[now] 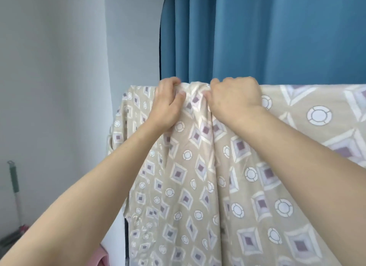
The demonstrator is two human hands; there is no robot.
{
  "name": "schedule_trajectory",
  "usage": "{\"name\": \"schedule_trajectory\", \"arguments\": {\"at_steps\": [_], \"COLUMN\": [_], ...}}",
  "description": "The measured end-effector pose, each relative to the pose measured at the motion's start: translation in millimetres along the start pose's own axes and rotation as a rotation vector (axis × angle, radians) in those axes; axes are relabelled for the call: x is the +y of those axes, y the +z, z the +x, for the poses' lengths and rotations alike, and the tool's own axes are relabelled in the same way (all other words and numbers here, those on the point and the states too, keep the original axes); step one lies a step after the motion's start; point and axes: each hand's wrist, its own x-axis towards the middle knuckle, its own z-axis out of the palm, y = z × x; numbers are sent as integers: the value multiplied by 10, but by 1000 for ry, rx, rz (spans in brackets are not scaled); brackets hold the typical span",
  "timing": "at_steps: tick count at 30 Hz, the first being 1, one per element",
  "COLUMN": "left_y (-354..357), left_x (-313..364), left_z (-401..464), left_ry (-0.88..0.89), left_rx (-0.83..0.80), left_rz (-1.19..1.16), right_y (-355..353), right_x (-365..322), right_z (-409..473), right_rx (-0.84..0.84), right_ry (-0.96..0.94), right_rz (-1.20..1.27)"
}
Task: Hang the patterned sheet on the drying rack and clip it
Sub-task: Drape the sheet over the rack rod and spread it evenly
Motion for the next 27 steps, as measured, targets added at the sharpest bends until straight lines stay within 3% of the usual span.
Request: {"name": "schedule_trajectory", "arguments": {"at_steps": [2, 8, 12, 14, 16, 20, 23, 27], "left_y": [96, 387, 329, 229, 90, -327, -628, -752], "left_x": [-184, -618, -521, -464, -362, -8, 177, 283], "left_z": [-364, -1278, -1369, -1257, -1028, -315, 238, 657], "left_ry": [-86, -738, -952, -1010, -1008, -847, -727, -631], "left_rx": [40, -416, -555, -410, -147, 229, 294, 248], "left_rz": [-33, -228, -124, -238, -352, -427, -371, -263], "right_y": [26, 37, 14, -28, -53, -71, -99, -188], "right_x": [24, -31, -49, -35, -3, 73, 126, 122], "right_z": [-52, -110, -131, -131, -123, -116, -95, -25], "right_rx": [17, 72, 73, 71, 57, -22, -79, -141], "right_ry": [32, 31, 11, -1, 9, 30, 36, 63], "right_rz": [-29, -60, -70, -73, -73, -27, 24, 122]}}
